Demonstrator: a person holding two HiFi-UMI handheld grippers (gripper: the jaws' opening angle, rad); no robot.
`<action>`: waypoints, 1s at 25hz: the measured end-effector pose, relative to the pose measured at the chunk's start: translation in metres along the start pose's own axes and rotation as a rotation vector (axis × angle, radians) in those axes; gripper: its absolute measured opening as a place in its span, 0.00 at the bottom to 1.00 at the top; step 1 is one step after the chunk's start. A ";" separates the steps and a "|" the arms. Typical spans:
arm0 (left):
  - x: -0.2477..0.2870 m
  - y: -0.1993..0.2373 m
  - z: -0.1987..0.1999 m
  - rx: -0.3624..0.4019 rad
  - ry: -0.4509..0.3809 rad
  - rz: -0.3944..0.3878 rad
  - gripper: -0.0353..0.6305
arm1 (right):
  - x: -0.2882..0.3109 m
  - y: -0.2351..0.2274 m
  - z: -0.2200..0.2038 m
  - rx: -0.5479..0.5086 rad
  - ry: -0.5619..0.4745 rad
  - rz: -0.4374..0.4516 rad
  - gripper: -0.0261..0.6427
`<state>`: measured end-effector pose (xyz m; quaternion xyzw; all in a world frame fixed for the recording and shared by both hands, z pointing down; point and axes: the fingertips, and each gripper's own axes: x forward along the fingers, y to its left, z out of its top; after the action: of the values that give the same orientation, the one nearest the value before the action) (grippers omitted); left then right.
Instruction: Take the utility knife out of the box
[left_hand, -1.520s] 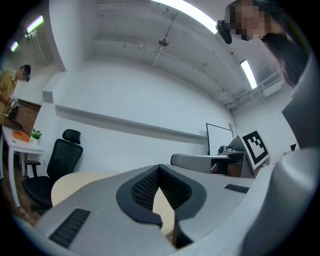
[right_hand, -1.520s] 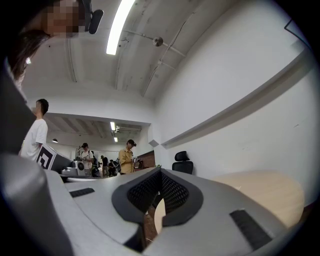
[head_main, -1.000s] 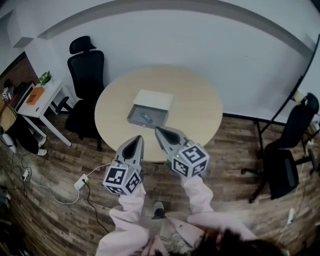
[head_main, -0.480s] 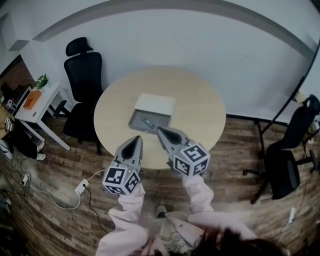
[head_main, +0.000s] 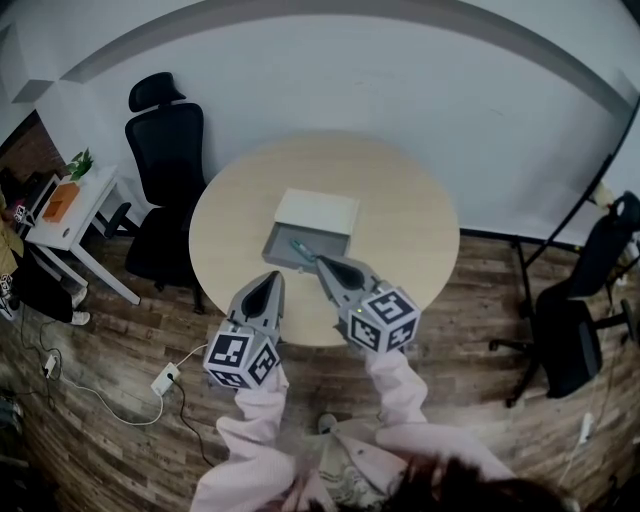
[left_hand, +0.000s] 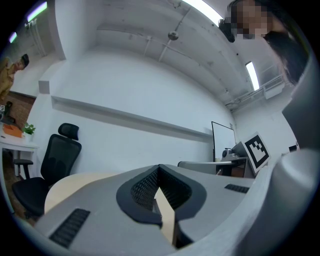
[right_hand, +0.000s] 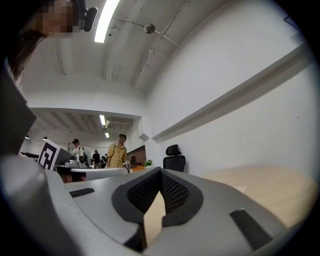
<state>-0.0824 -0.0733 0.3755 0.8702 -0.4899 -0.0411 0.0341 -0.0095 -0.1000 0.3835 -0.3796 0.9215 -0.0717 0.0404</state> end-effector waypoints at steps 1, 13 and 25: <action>0.000 0.003 0.000 -0.001 0.000 0.001 0.07 | 0.001 0.000 -0.001 -0.003 0.001 -0.001 0.03; 0.018 0.014 -0.016 -0.019 0.032 -0.020 0.07 | 0.015 -0.018 -0.014 0.023 0.027 -0.013 0.03; 0.066 0.046 -0.022 -0.044 0.050 0.021 0.07 | 0.061 -0.056 -0.009 0.019 0.072 0.038 0.03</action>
<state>-0.0856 -0.1530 0.3991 0.8649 -0.4968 -0.0298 0.0658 -0.0148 -0.1815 0.4002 -0.3588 0.9287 -0.0933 0.0121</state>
